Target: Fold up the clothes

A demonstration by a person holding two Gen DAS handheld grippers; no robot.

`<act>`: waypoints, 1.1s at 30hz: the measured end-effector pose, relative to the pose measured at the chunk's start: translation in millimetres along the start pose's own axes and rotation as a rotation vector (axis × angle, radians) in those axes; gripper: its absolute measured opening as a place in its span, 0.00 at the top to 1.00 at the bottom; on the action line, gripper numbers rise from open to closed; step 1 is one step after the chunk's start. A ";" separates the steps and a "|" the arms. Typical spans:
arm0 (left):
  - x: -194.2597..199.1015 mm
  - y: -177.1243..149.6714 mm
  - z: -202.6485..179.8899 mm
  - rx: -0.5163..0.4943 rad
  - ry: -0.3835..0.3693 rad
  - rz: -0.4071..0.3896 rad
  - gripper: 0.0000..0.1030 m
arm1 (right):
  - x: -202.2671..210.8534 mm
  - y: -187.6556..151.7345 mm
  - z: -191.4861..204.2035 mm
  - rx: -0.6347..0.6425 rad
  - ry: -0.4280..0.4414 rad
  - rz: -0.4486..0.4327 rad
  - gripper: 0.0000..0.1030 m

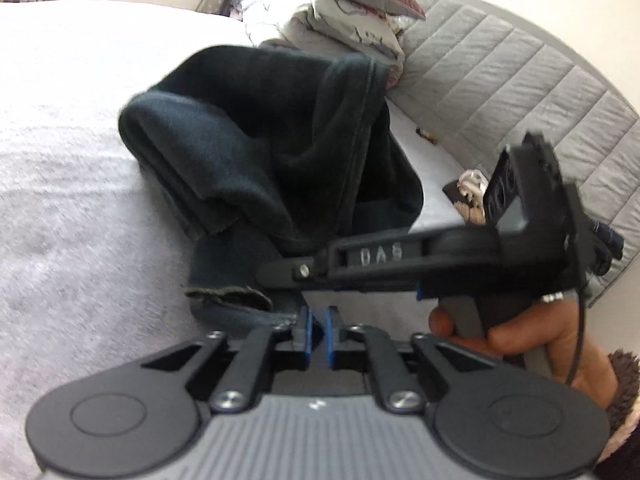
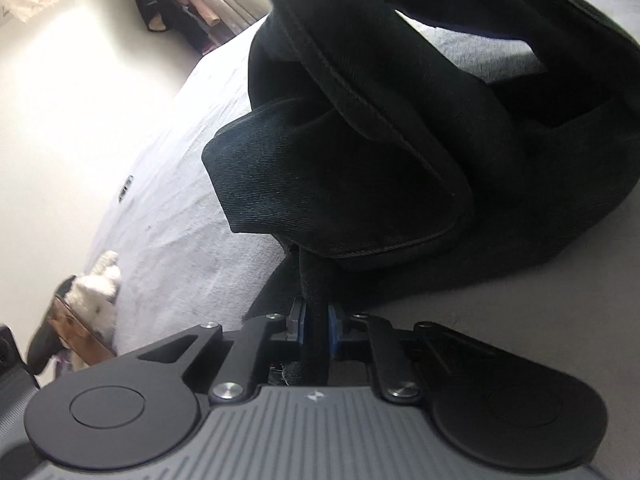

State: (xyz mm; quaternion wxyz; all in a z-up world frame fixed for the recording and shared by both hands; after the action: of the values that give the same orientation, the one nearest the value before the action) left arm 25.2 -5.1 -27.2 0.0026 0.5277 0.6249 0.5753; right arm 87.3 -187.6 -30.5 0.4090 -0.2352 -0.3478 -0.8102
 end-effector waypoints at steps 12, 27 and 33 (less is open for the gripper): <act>10.5 17.0 38.1 0.058 0.139 -0.067 0.48 | 86.3 11.2 -4.1 0.101 -0.237 -0.245 0.92; 9.1 27.6 60.7 0.073 0.241 -0.062 0.27 | 119.3 13.6 -60.0 0.061 -0.476 -0.354 0.92; 7.6 30.8 71.0 0.095 0.279 -0.058 0.27 | 114.7 16.0 -86.4 0.070 -0.519 -0.301 0.89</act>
State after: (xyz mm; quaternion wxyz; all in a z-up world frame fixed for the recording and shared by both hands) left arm 85.4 44.1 -24.5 -0.0928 0.4237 0.6608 0.6125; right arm 28.6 -316.9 -4.1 0.1898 -0.3660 -0.4993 -0.7621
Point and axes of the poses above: each gripper's, at about its wrist camera, not at the fingertips, and x roughly against the way its jaws point, z to its left, y to its top, the point moved 2 cm from there along -x, roughly the way its jaws point, and after that the axes turned 10 degrees about -x, right-handed, at the moved point
